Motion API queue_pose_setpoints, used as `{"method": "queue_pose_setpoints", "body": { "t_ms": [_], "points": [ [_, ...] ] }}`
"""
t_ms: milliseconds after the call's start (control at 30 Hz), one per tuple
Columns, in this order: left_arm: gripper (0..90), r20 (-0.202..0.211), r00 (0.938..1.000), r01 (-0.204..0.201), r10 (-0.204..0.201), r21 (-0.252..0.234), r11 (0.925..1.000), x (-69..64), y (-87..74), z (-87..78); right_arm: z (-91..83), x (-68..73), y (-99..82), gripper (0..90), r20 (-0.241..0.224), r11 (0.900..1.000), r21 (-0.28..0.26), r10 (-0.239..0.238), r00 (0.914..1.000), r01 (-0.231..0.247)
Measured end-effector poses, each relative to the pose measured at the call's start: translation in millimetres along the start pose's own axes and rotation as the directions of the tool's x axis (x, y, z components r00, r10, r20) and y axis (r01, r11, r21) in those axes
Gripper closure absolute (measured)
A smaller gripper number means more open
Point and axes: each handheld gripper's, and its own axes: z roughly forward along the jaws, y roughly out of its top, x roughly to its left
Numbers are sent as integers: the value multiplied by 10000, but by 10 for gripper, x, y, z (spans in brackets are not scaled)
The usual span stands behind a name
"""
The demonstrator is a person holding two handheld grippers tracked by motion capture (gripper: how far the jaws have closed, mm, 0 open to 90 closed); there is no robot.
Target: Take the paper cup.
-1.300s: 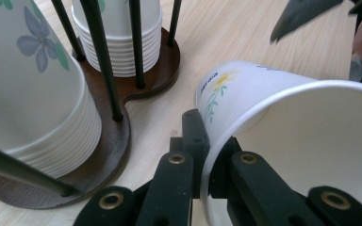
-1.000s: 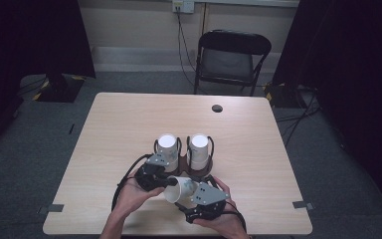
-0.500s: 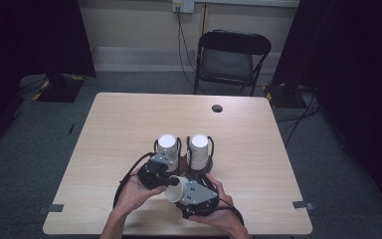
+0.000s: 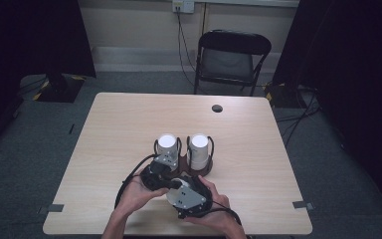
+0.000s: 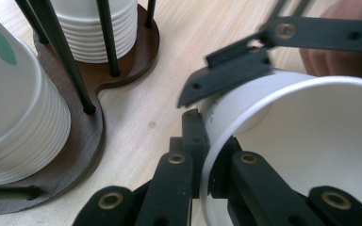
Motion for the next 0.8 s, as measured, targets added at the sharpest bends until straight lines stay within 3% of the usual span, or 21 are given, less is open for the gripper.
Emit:
{"method": "queue_pose_setpoints", "body": {
  "t_ms": [167, 567, 800],
  "points": [
    [889, -54, 10000, 5, -5, 47, 10000, 2, 0, 5, -46, 2, 24, 249, 194, 9998, -211, -49, 9998, 53],
    [884, -170, 9998, 49, -48, 72, 10000, 20, -39, 21, -51, 13, 16, 287, 129, 9995, -324, 65, 9999, -61],
    [849, -119, 9997, 202, -206, -303, 9993, 30, -71, 35, -65, -9, 2, 301, 109, 9991, -386, 193, 9998, -189]
  ]
}}
